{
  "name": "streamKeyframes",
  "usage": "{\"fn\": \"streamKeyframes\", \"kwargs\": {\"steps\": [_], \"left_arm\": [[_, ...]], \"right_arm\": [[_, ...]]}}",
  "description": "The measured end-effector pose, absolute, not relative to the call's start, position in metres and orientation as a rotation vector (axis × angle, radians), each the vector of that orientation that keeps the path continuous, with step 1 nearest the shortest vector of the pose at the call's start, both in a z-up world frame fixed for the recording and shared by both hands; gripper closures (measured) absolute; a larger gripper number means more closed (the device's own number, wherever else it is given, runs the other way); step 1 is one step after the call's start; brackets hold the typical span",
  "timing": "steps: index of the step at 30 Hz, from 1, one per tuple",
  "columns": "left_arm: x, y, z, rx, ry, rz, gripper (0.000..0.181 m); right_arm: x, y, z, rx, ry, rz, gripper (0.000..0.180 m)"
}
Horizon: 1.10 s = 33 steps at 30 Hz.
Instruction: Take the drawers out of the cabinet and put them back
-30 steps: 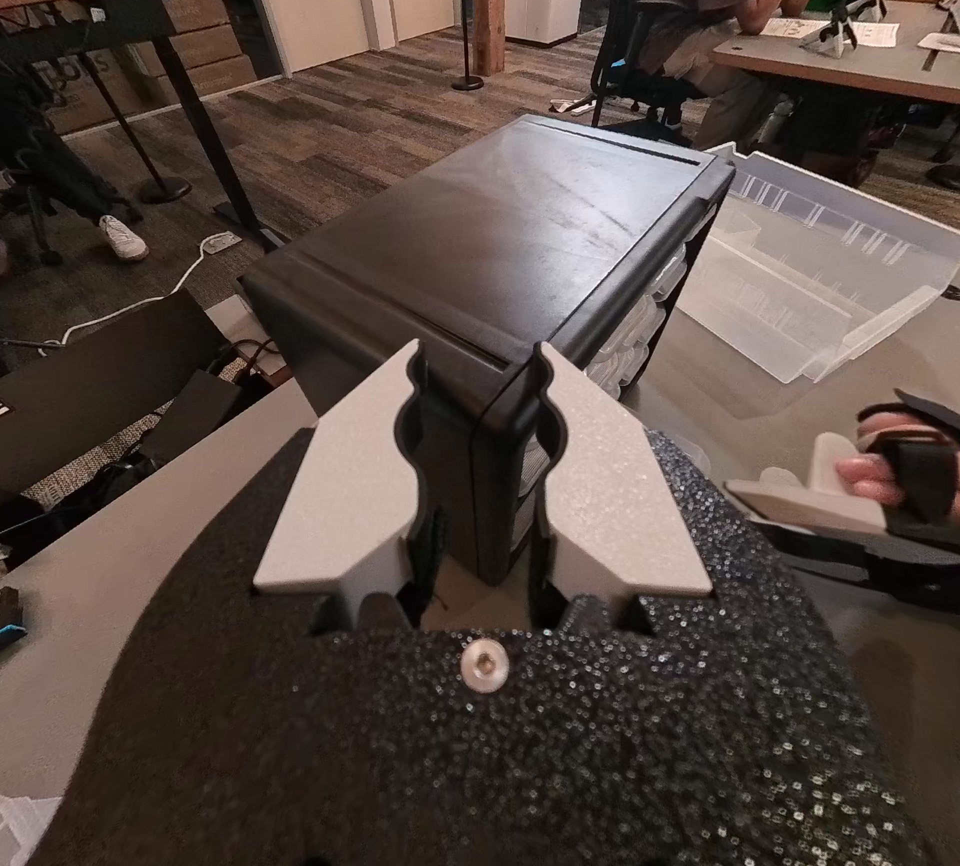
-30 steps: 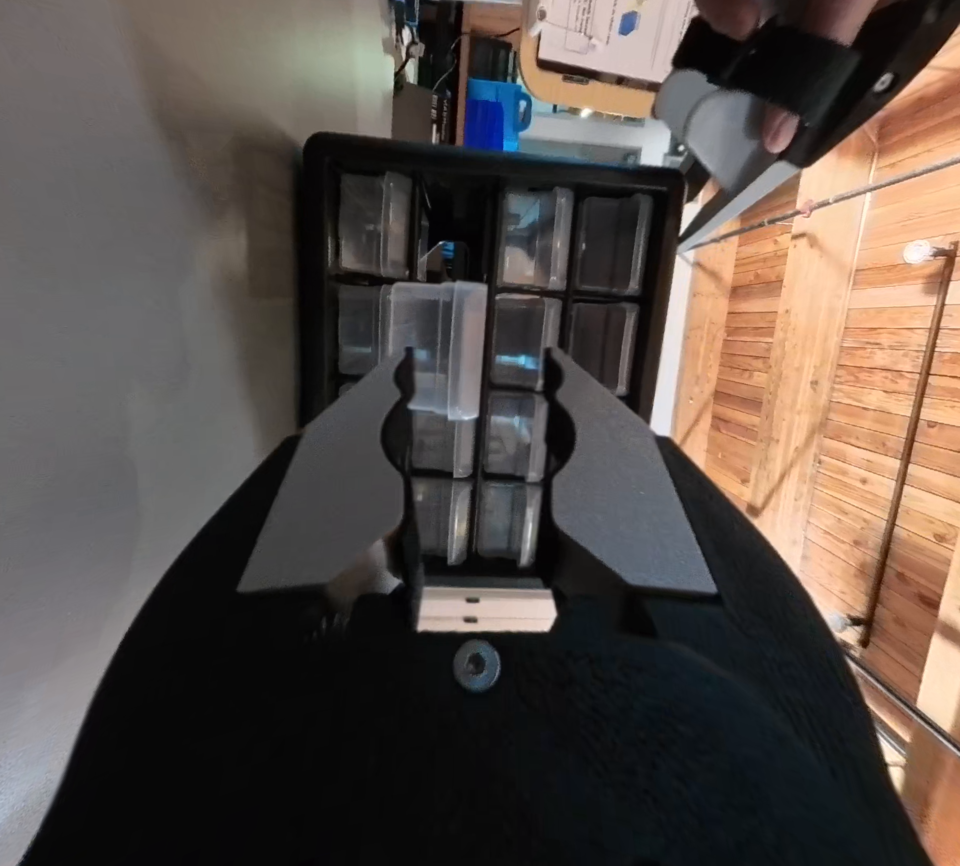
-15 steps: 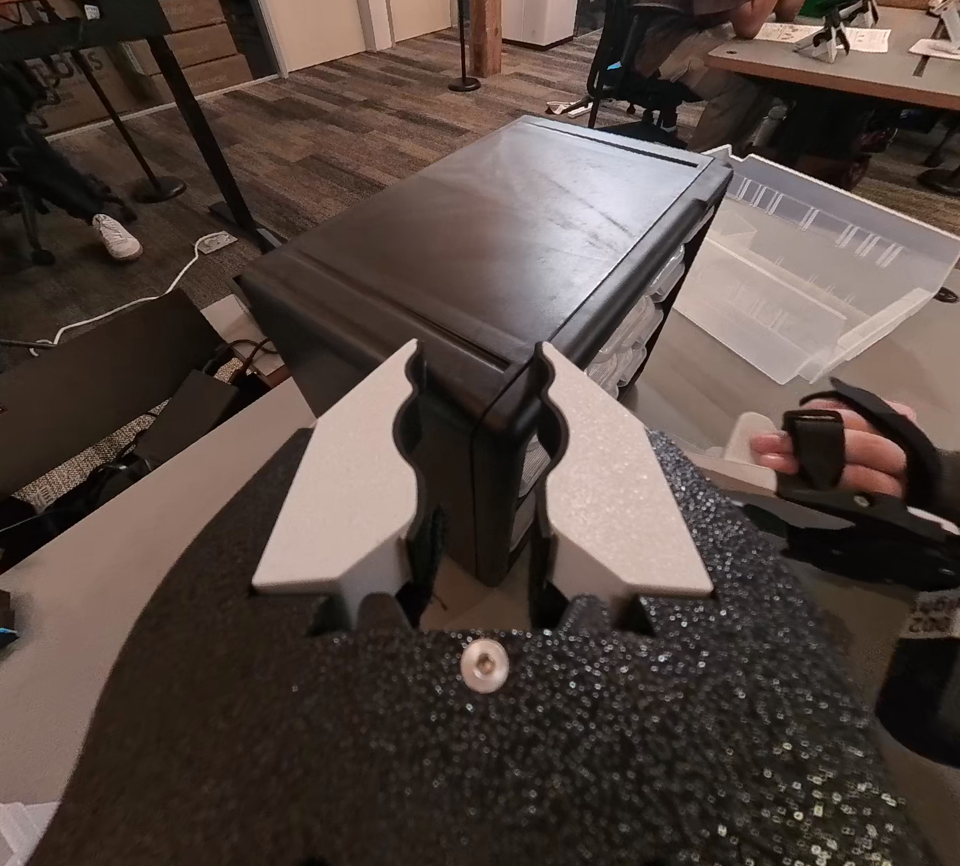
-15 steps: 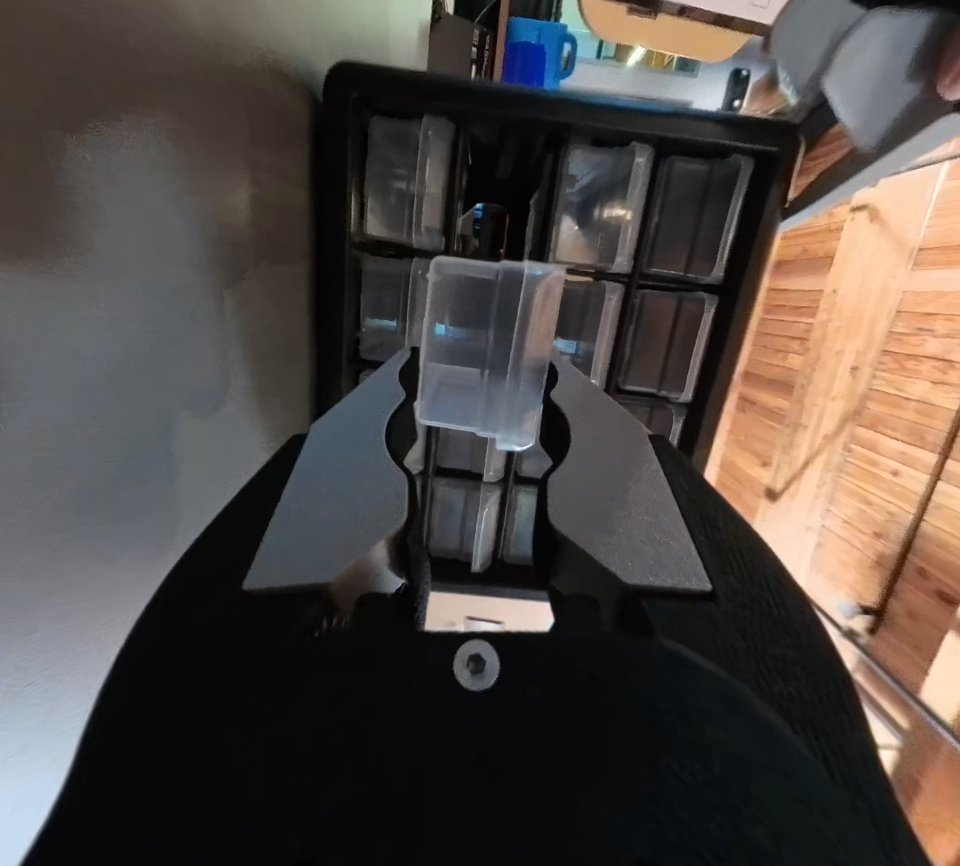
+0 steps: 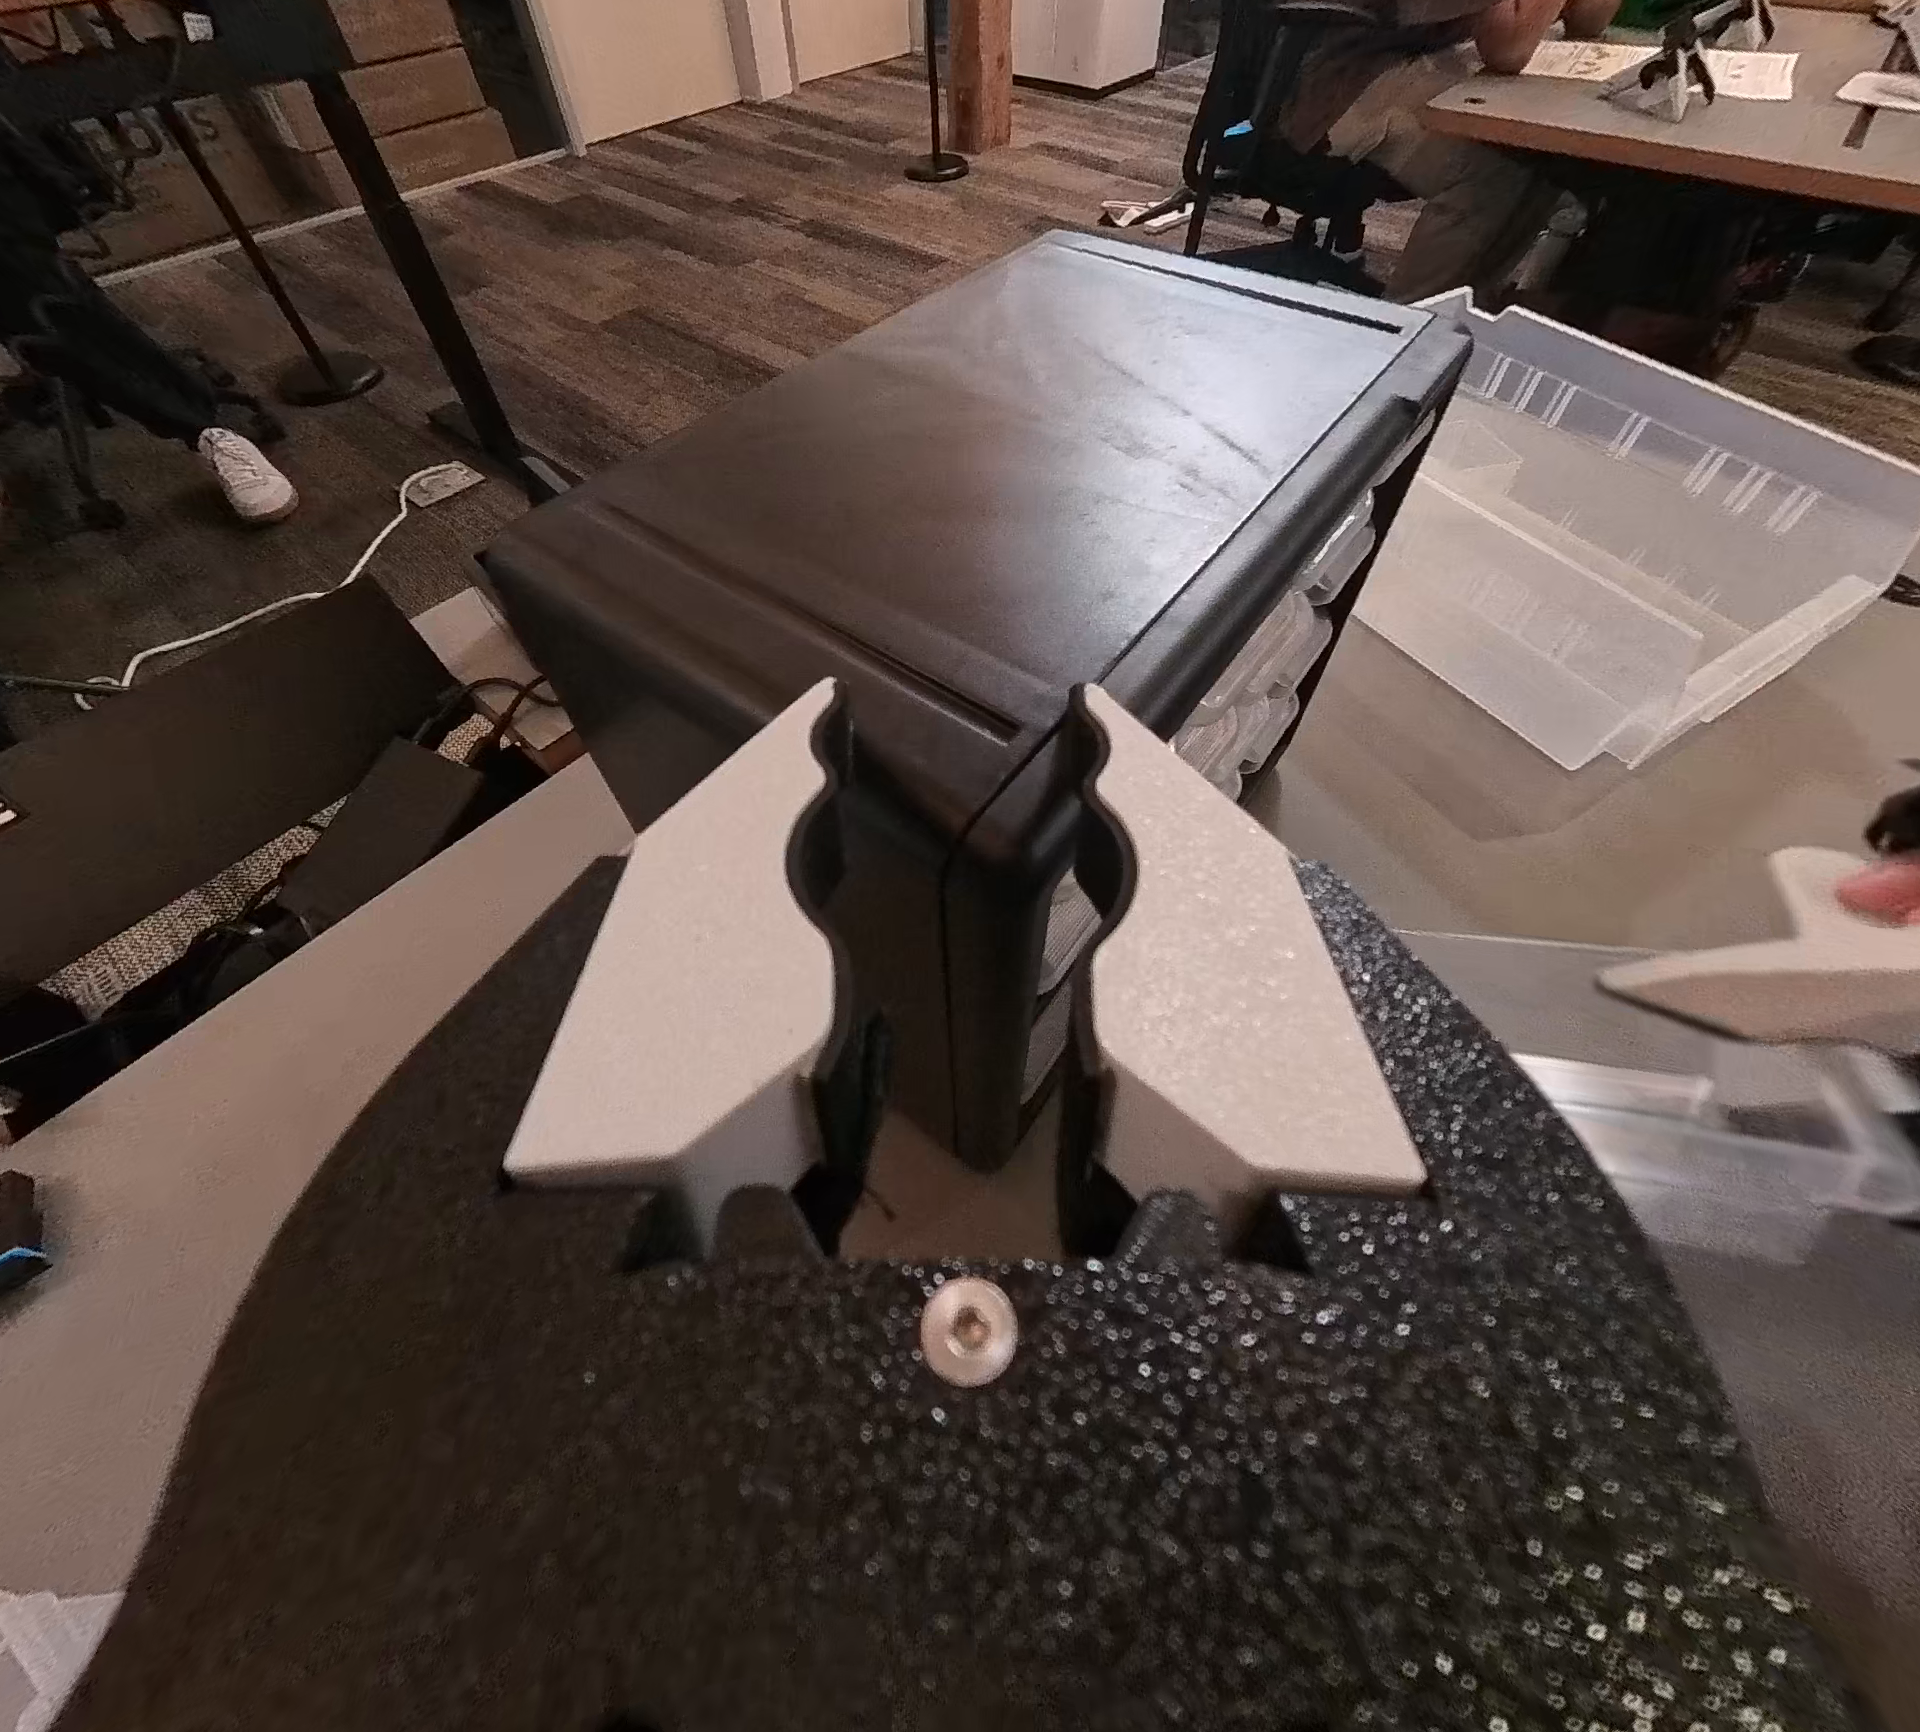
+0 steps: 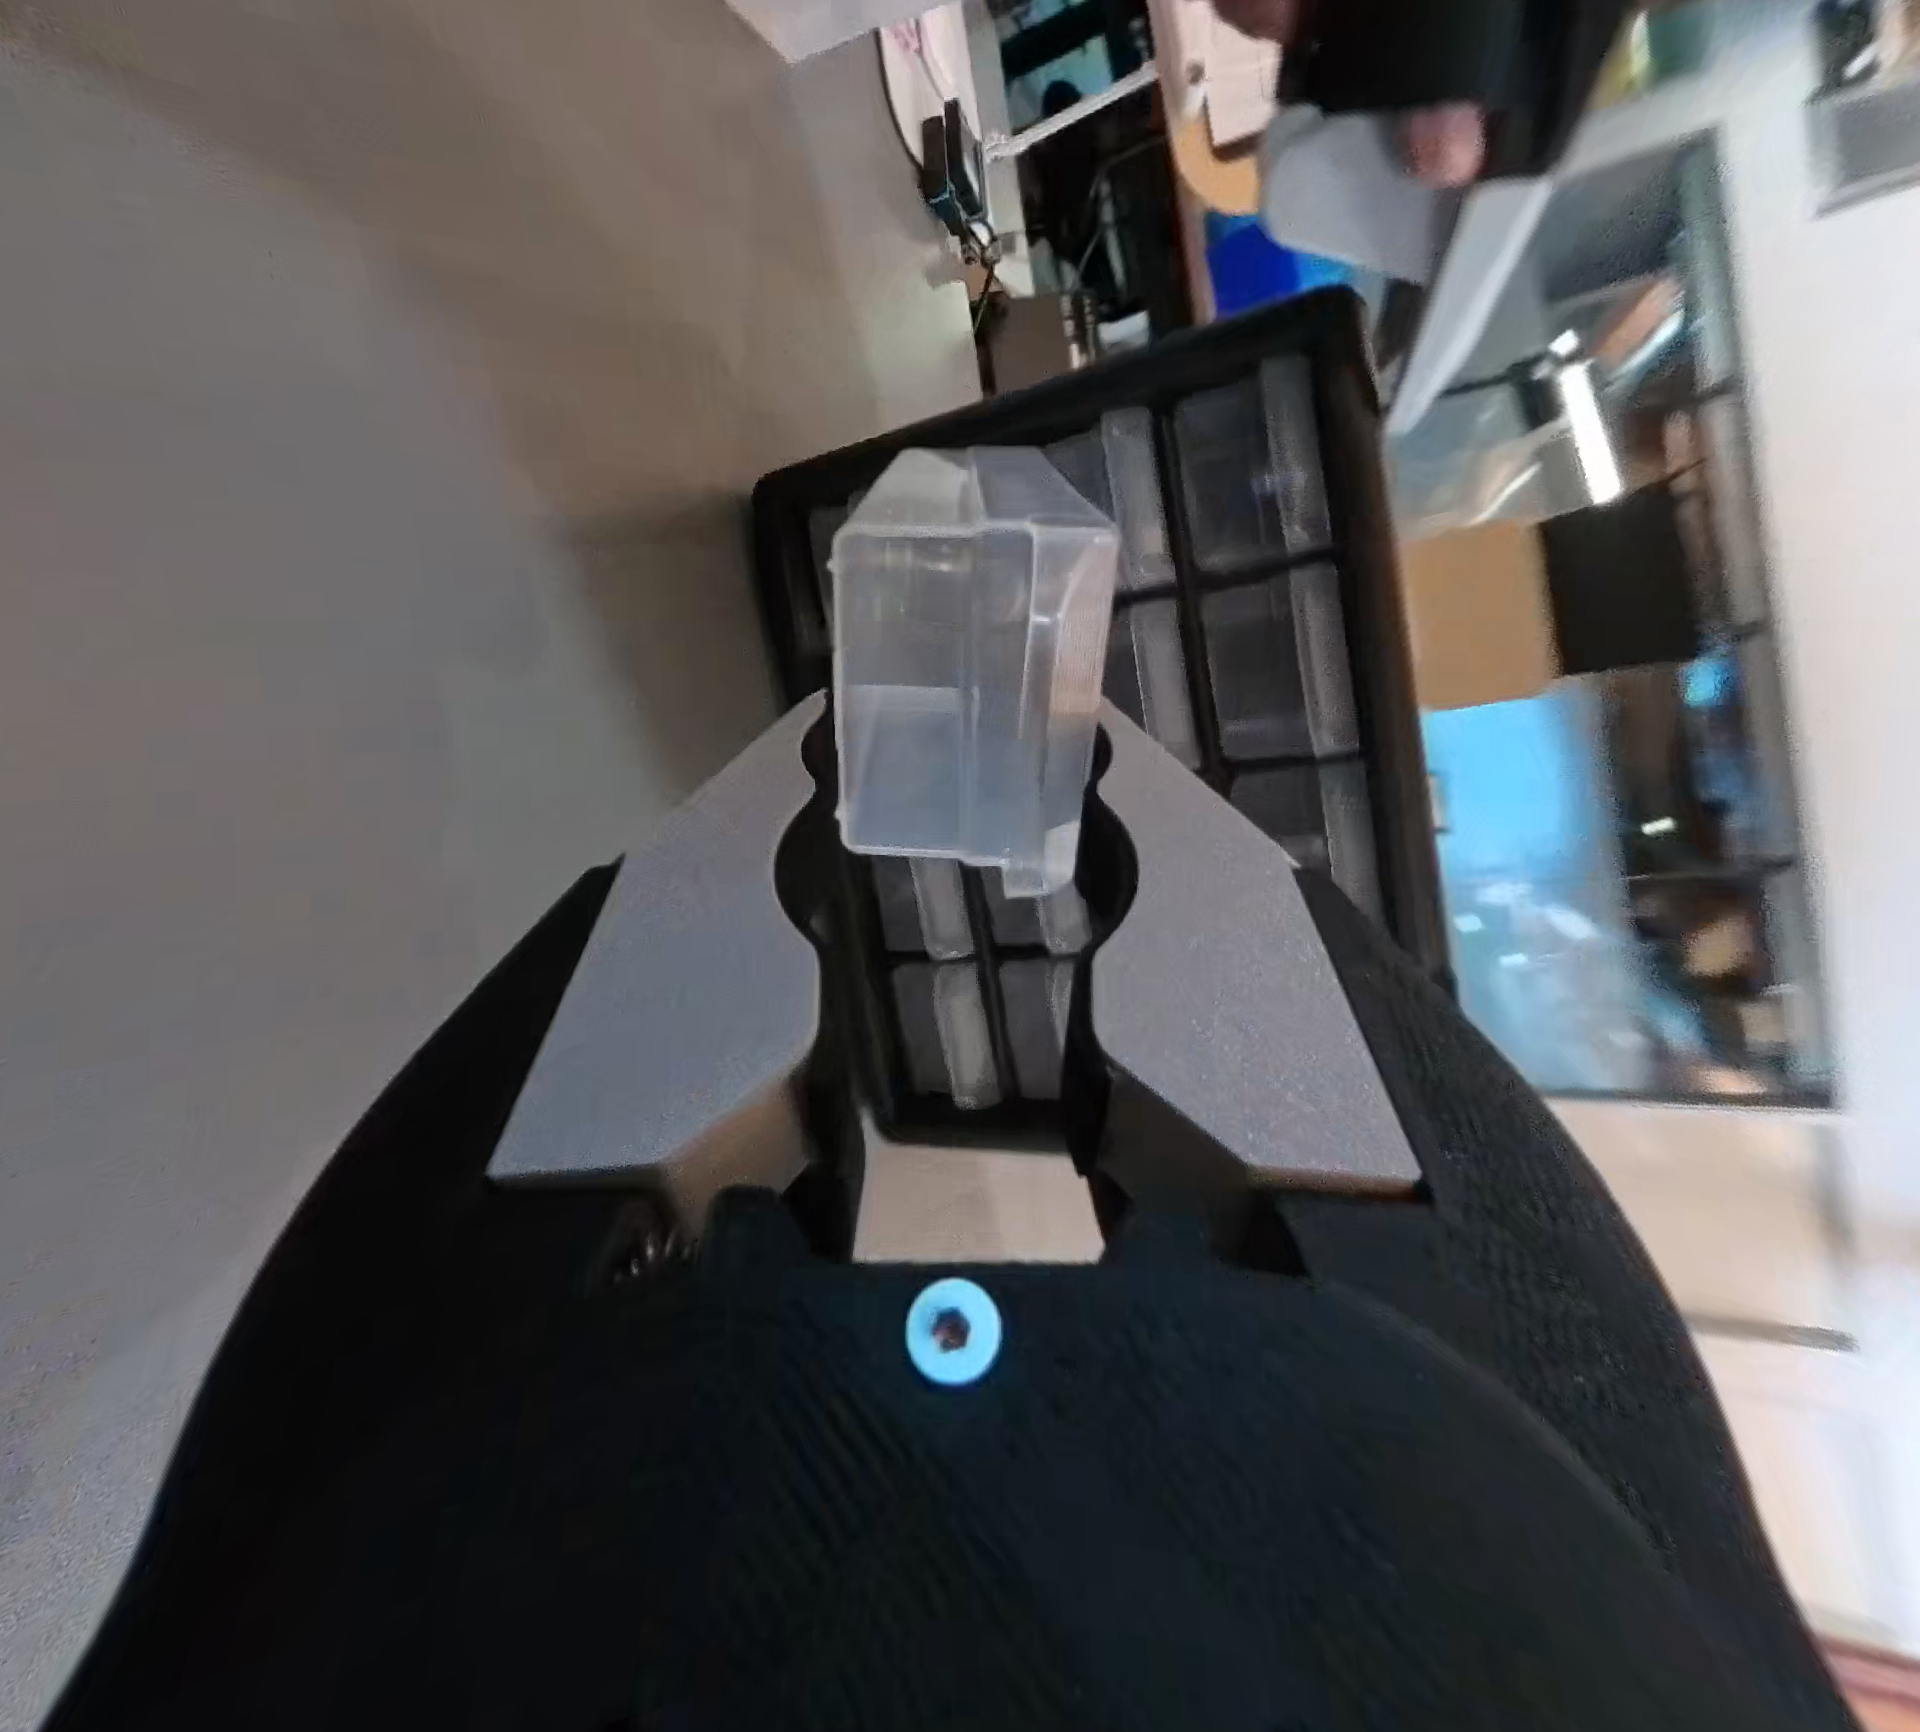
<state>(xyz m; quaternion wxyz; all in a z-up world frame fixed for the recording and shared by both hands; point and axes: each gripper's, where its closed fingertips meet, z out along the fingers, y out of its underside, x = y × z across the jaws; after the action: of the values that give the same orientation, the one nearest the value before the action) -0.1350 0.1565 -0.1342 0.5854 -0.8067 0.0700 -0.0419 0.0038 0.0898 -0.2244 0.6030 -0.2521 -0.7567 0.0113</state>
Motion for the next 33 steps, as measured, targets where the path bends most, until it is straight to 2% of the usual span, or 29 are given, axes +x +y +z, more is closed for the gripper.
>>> {"fn": "streamKeyframes", "kwargs": {"steps": [4, 12, 20, 29, 32, 33], "left_arm": [[-0.135, 0.157, -0.134, -1.879, 0.163, -0.104, 0.141], [-0.135, 0.157, -0.134, -1.871, 0.164, -0.127, 0.141], [-0.135, 0.157, -0.134, -1.869, 0.168, -0.131, 0.140], [-0.135, 0.157, -0.134, -1.872, 0.169, -0.128, 0.140], [-0.136, 0.157, -0.134, -1.872, 0.169, -0.127, 0.140], [-0.136, 0.157, -0.134, -1.872, 0.169, -0.127, 0.140]], "right_arm": [[0.038, 0.108, -0.181, -0.861, -1.673, 0.168, 0.137], [0.171, 0.217, -0.111, -1.311, -1.237, -0.138, 0.137], [0.226, 0.315, -0.183, -1.944, -1.025, 0.119, 0.138], [0.251, 0.361, -0.261, -2.265, -1.065, -0.390, 0.139], [0.229, 0.367, -0.270, -2.265, -1.070, -0.369, 0.140], [0.216, 0.364, -0.277, -2.295, -1.078, -0.278, 0.146]]}}
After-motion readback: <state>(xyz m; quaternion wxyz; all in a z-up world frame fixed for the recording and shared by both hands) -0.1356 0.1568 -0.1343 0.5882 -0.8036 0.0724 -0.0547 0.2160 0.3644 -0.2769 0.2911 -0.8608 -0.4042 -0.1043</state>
